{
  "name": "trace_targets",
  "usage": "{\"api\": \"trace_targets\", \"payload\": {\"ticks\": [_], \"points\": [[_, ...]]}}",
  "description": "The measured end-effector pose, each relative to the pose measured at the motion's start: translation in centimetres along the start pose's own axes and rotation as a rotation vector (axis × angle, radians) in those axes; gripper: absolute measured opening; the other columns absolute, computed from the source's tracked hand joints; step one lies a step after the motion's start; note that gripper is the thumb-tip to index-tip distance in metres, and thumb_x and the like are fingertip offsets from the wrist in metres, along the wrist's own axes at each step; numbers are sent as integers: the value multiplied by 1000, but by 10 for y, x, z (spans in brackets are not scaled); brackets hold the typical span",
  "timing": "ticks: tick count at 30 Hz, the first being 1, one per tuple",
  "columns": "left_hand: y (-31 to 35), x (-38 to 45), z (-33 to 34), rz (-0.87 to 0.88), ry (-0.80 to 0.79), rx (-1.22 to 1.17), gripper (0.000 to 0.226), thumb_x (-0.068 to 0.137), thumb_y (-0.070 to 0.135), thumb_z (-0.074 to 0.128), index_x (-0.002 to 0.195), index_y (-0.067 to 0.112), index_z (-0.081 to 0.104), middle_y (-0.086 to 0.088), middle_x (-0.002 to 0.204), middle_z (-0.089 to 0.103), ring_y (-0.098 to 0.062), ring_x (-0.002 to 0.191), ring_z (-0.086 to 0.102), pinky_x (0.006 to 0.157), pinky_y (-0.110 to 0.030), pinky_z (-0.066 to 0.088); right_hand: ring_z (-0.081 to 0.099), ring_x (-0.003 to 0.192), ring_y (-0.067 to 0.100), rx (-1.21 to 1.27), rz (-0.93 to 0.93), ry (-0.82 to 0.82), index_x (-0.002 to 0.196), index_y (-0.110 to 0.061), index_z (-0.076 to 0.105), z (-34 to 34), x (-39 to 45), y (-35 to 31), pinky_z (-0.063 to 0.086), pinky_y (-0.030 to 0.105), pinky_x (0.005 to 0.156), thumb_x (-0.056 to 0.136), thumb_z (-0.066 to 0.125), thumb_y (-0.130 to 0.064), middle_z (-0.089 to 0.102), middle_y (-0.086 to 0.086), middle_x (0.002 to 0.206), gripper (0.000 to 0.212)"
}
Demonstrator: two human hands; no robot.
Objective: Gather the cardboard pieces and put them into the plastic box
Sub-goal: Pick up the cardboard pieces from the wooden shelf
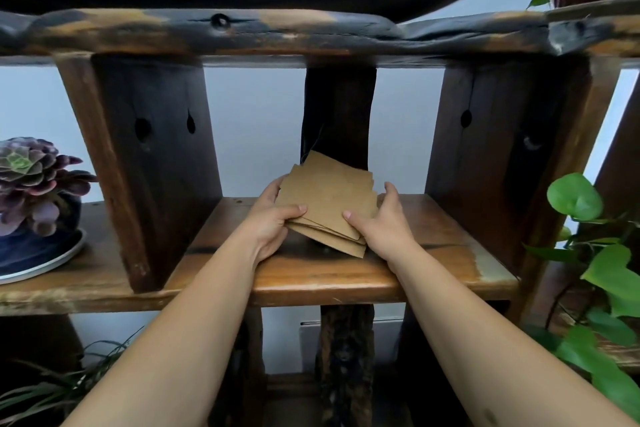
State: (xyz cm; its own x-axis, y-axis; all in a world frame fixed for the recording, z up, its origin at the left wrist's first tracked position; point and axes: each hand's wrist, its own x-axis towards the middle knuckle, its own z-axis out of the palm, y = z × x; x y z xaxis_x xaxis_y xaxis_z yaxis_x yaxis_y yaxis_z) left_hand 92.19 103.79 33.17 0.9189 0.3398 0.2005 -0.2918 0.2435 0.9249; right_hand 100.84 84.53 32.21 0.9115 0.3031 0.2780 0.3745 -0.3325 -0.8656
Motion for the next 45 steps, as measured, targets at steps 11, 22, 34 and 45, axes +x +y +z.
{"api": "trace_targets", "payload": {"ticks": [11,22,34,45], "points": [[-5,-4,7,172,98,564,106,78,7,77,136,66,10,5,130,51,-13,115,57,94,-35,52,43,120,9,167,-149,10,149,-38,13,-1,-8,-4,36,30,102,87,71,-13,42,-12,131,89],[-16,-3,12,249,112,858,82,75,21,77,140,34,28,12,119,48,-15,117,53,88,-24,43,43,132,22,-15,-151,43,148,-29,20,4,-4,2,37,38,107,84,71,-12,41,1,145,83],[-5,-20,32,245,122,956,67,84,29,69,141,28,34,2,133,55,-17,121,52,99,-31,43,46,131,25,78,-95,64,151,-27,19,-2,-12,-8,40,41,106,89,64,-42,43,4,146,78],[-2,-30,41,112,160,1084,62,87,32,65,136,21,28,-8,135,49,-27,124,49,104,-47,44,51,124,24,33,-107,-36,138,-21,36,-9,-20,-13,43,40,105,91,64,-30,55,5,135,56]]}}
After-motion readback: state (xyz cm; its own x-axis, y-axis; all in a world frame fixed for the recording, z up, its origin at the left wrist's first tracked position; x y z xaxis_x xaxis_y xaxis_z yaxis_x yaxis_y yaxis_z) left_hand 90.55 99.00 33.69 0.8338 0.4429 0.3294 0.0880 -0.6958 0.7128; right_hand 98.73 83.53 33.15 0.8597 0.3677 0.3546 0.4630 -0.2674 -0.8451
